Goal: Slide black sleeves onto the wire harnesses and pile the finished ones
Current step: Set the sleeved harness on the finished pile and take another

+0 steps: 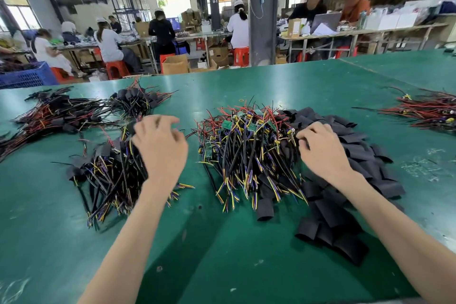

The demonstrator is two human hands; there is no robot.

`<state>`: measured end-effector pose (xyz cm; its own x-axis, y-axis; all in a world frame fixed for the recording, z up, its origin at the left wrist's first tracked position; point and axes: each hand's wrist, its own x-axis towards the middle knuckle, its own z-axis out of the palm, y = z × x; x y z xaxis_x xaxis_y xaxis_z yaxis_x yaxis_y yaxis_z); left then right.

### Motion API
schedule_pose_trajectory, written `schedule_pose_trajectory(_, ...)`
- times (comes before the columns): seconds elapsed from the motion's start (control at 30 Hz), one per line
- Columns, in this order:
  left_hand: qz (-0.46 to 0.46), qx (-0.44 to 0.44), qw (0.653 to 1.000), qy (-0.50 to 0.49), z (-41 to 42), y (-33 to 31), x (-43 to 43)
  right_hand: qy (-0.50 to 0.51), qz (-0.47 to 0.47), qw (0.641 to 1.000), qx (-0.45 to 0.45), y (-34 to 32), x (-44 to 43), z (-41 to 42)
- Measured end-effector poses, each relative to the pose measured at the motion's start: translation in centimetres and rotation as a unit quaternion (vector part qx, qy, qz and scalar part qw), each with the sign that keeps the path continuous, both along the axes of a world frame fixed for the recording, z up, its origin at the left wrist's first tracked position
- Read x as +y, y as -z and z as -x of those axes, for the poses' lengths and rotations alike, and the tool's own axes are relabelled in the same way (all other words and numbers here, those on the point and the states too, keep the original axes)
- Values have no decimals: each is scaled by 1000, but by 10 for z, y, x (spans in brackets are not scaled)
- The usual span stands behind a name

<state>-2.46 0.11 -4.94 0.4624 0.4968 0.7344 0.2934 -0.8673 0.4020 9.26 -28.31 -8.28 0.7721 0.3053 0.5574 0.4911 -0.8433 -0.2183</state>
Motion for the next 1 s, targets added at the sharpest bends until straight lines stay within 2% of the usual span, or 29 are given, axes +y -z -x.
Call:
schedule_pose_trajectory(0.1, 29, 60, 992, 103, -32, -1, -33, 65, 72, 991, 88, 3, -9, -6)
schedule_pose_trajectory(0.2, 74, 97, 981, 153, -67, -7, -50, 61, 100, 982, 147, 5, -10, -5)
schedule_pose_trajectory(0.37, 122, 163, 966, 161, -118, -25, -50, 44, 124, 979, 157, 7, -6, -1)
schedule_pose_trajectory(0.57, 74, 292, 928, 221, -144, -37, -49, 17, 89, 982, 168, 1, -4, 1)
schedule_pose_trajectory(0.63, 37, 329, 917, 221, -146, -36, -58, 51, 102, 984, 140, -1, -2, 3)
schedule_pose_trajectory(0.73, -10, 341, 919, 196, -148, -33, -70, 162, 130, 974, 91, -4, -3, 6)
schedule_pose_trajectory(0.83, 3, 344, 922, 177, -149, -32, -72, 211, 111, 961, 141, -7, -9, 6)
schedule_pose_trajectory(0.9, 18, 367, 915, 165, -148, -32, -73, 203, 110, 953, 197, -8, -11, 5)
schedule_pose_trajectory(1.0, 7, 359, 919, 162, -148, -34, -74, 163, 93, 957, 221, -7, -9, 5)
